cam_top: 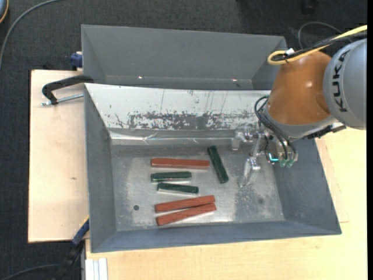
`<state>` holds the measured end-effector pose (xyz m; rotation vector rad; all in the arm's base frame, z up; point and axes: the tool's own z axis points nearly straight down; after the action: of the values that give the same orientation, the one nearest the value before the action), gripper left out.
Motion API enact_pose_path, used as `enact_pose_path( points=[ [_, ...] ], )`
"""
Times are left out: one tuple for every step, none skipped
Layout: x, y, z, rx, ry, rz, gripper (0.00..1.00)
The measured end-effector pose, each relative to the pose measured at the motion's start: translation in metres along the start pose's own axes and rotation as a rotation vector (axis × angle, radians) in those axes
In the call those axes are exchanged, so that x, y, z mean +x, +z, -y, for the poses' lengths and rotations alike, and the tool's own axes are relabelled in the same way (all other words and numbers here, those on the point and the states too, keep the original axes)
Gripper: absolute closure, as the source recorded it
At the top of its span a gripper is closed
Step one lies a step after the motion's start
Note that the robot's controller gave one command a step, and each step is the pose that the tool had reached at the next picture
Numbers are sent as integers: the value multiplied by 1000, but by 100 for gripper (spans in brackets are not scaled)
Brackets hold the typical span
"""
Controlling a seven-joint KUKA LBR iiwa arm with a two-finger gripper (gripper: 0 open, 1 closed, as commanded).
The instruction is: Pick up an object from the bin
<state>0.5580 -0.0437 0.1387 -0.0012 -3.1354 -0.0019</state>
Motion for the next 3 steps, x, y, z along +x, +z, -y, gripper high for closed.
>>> enact_pose_path(
  points=[
    [3,68,-47,1,-508,7,0],
    [-20,5,-66,3,-490,19,0],
    [-24,60,-142,1,-674,8,0]
  ],
)
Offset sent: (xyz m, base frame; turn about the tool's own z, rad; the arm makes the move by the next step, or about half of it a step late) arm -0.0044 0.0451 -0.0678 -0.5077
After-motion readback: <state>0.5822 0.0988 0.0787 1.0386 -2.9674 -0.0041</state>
